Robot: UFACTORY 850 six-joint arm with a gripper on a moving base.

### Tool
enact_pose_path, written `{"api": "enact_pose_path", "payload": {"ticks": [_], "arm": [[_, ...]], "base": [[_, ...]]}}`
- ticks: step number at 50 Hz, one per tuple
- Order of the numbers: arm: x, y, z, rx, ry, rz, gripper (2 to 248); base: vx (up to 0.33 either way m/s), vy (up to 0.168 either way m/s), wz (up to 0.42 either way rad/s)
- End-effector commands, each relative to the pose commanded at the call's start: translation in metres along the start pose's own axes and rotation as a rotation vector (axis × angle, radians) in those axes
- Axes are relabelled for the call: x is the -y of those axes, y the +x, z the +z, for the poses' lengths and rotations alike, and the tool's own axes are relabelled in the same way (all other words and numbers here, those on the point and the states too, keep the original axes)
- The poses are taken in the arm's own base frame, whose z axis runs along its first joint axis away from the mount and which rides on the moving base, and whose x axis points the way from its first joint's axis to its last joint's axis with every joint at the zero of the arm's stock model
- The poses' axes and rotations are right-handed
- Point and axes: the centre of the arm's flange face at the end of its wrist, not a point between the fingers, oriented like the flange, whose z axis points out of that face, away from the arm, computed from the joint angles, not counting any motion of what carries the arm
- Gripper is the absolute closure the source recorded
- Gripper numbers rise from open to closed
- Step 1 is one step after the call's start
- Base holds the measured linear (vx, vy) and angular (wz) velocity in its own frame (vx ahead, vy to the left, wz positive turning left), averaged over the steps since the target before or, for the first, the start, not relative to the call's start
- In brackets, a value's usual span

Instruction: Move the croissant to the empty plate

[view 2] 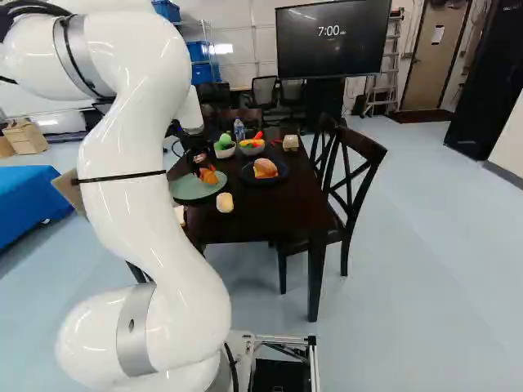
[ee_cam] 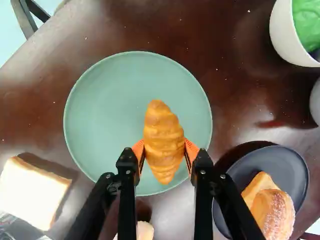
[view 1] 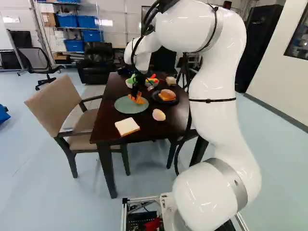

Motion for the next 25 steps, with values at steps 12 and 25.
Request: {"api": "enact_pose_path", "payload": {"ticks": [12, 25], "arm": [[0.0013, -0.0014, 0.0000, 0.015, 0.014, 0.000, 131], [0.0013, -0.0014, 0.0000, 0.015, 0.014, 0.000, 131]], "base": [[0.000, 0.000, 0.000], [0.000, 0.000, 0.000]]}}
